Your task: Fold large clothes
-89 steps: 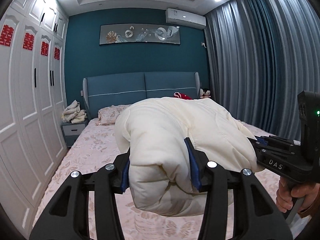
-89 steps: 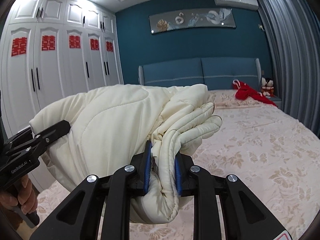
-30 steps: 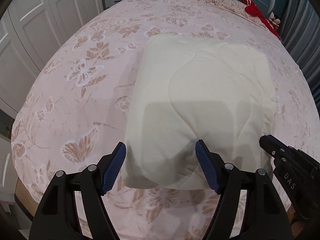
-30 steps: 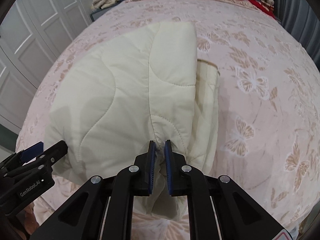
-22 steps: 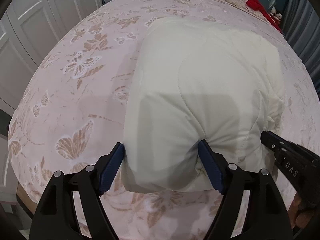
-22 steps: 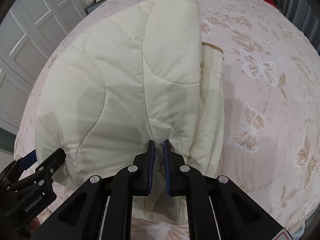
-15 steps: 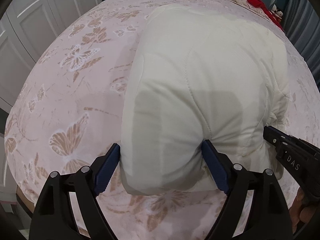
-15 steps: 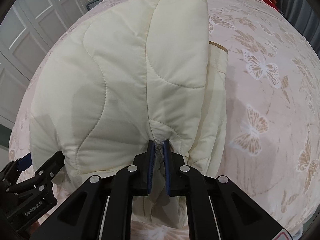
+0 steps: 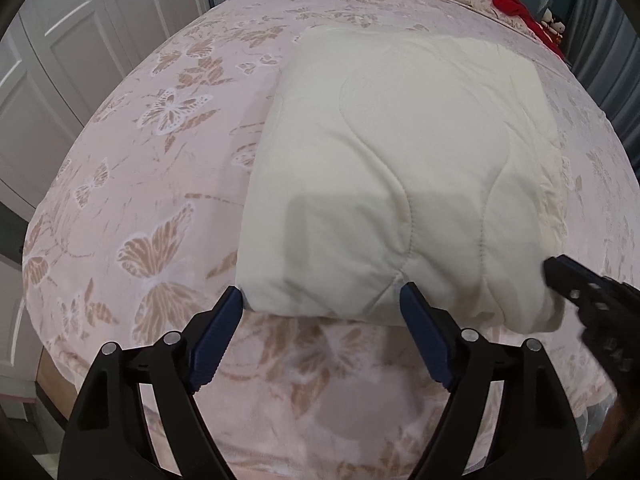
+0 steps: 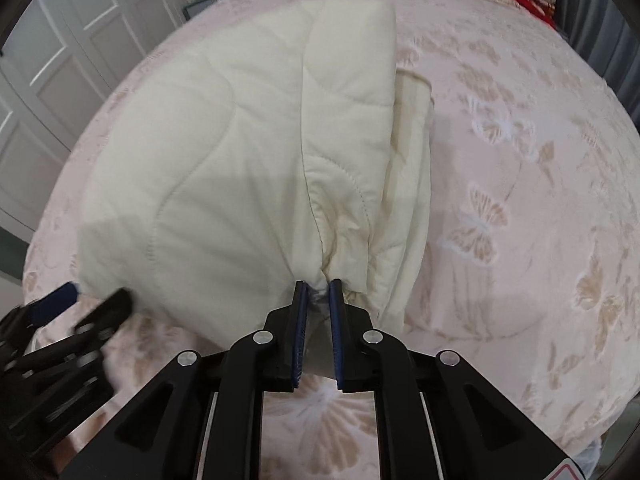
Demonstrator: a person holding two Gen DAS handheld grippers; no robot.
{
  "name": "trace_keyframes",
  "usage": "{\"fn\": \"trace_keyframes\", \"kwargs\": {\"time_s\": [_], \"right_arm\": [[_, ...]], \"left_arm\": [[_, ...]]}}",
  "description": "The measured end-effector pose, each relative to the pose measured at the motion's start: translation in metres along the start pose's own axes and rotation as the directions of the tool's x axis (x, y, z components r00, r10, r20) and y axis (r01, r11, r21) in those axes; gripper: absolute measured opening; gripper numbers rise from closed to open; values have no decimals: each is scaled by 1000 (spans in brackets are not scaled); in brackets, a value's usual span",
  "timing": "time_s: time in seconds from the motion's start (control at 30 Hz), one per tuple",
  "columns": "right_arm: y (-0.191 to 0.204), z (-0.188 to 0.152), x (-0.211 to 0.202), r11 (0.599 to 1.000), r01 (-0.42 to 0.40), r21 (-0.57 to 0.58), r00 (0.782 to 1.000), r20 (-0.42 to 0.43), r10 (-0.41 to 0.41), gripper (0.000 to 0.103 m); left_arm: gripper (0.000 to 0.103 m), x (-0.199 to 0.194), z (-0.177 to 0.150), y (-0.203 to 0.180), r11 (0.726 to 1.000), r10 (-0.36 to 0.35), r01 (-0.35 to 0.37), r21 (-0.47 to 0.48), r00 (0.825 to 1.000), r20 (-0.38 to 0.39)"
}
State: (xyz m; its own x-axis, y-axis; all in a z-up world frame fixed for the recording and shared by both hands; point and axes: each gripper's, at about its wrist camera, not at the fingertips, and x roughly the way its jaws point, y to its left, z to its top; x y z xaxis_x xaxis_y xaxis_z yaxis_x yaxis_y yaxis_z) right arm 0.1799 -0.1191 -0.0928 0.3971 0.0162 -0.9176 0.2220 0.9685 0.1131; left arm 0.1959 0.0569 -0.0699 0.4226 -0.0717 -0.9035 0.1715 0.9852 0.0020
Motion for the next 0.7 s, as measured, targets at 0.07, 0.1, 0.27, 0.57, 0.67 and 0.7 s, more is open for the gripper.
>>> {"fn": "trace_keyframes", "kwargs": {"time_s": [0.07,0.1,0.27,0.57,0.67,0.7], "right_arm": [[-1,0,4,1000,4,-4,1000,-1,-4,9],[-1,0,4,1000,7,-7,1000,2,-7,9],[-1,-8,-23,1000,4,6,998,55,-5,17],[-12,-54,-55,1000,9,21,993,120,-12,24],[-14,-68,-62,1000,11,21,989,144,-14,32],[-15,-72,-64,1000,13,20,988,153,-16,33]], "left_arm": [[78,-4,-3,-2,1000,1,-1,4,1000,2],[78,-6,-5,-3,1000,2,-2,2,1000,6],[78,-22,-12,-8,999,34,-35,15,999,39],[78,-34,-29,-23,996,75,-78,37,995,73],[78,-35,-38,-29,995,77,-81,53,994,79],[78,-35,-43,-32,995,77,-82,57,994,83]]}}
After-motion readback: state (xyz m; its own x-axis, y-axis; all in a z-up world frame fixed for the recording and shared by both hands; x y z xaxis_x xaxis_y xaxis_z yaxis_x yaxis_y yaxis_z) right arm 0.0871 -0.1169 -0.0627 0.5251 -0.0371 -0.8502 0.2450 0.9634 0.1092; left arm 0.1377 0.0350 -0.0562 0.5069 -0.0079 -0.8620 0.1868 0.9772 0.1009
